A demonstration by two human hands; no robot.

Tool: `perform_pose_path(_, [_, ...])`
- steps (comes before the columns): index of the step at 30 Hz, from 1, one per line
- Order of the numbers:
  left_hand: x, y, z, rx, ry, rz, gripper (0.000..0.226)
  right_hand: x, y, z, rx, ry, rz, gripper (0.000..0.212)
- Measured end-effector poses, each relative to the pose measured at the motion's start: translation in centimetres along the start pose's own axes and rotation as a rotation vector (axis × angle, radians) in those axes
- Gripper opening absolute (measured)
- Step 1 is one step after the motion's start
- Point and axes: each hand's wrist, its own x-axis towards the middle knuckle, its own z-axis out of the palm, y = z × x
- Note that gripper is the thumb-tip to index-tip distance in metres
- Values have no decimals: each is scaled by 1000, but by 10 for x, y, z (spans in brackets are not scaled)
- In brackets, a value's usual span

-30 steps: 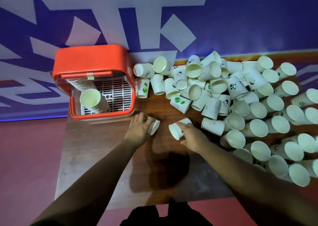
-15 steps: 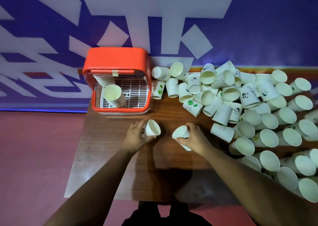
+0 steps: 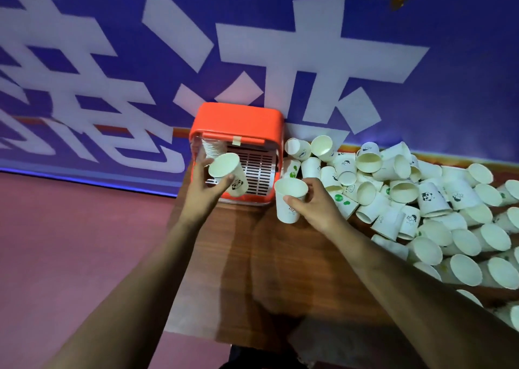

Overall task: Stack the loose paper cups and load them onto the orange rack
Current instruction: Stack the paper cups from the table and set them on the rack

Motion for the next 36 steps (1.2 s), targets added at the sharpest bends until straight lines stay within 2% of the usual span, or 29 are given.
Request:
perform_pose_path(2, [14, 5, -11, 11, 22, -14, 62, 3, -11, 7, 6, -2, -11, 66])
perform_pose_path(8, [45, -9, -19, 95, 29, -54, 74, 9, -23, 26, 18, 15, -14, 54])
perform_pose_path(12, [59, -23, -22, 264, -17, -56, 83, 17, -21, 36, 62, 23, 4, 56])
perform_pose_path(16, [67, -22, -13, 440, -96, 32, 71, 25, -20, 44, 98, 38, 24, 61])
perform_pose_path(20, [74, -27, -8, 614, -173, 68, 73, 36, -30, 56, 92, 78, 15, 60])
perform_pose_path(27, [77, -52, -32, 516, -376, 67, 76, 63, -64, 89, 160, 73, -64, 54])
perform_pose_path(29, [78, -59, -39, 382, -412, 18, 70, 69, -69, 100, 179, 69, -96, 53])
perform_pose_path(32, [75, -62, -43, 157, -398, -101, 54, 77, -70, 116, 140, 42, -113, 58])
perform_pose_path(36, [71, -56, -42, -34, -334, -231, 38, 83, -69, 129, -66, 15, -152, 67])
